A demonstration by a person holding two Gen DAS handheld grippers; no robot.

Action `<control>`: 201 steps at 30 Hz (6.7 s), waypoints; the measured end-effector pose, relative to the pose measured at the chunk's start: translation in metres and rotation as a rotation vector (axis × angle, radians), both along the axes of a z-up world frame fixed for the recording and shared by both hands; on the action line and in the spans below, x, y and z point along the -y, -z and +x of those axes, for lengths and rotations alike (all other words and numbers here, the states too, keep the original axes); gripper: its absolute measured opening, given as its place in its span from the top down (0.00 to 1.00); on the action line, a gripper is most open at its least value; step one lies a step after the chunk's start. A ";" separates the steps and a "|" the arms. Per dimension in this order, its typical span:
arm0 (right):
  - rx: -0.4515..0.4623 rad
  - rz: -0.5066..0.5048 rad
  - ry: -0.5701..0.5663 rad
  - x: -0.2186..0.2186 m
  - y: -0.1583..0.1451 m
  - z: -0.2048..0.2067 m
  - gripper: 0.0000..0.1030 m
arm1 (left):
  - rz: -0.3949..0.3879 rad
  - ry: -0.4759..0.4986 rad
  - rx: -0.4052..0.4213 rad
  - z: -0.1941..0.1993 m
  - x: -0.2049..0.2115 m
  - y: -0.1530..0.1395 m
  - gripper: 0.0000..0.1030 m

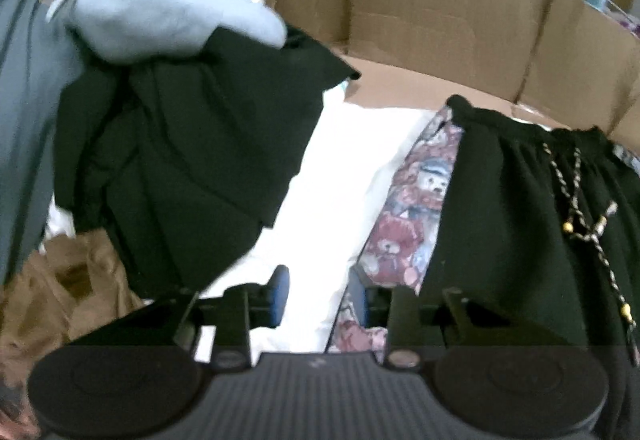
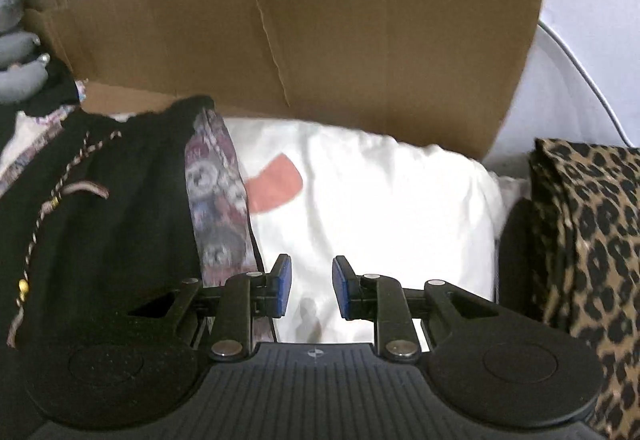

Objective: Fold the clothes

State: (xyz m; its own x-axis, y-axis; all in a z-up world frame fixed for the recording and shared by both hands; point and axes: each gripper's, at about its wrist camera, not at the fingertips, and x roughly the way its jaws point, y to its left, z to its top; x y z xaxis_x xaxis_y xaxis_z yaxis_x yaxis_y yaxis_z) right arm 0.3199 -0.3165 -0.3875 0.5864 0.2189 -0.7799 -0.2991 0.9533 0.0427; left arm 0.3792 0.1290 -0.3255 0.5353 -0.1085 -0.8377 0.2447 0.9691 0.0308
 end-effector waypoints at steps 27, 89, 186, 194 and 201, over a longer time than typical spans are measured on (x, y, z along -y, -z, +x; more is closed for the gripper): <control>-0.043 -0.054 0.001 -0.029 0.016 -0.035 0.72 | 0.000 0.075 0.010 -0.001 0.018 0.048 0.76; -0.030 -0.011 0.087 0.007 0.019 -0.025 0.72 | 0.116 0.217 0.048 0.000 0.008 0.055 0.99; -0.001 -0.122 -0.177 -0.066 0.032 0.059 0.98 | -0.014 0.224 0.116 0.068 0.059 0.054 0.96; 0.018 -0.231 -0.144 -0.067 0.044 0.061 0.97 | 0.053 0.222 0.113 0.069 0.067 0.059 0.87; 0.075 -0.098 -0.080 -0.061 0.009 0.063 0.83 | -0.031 0.229 0.201 0.061 0.067 0.027 0.83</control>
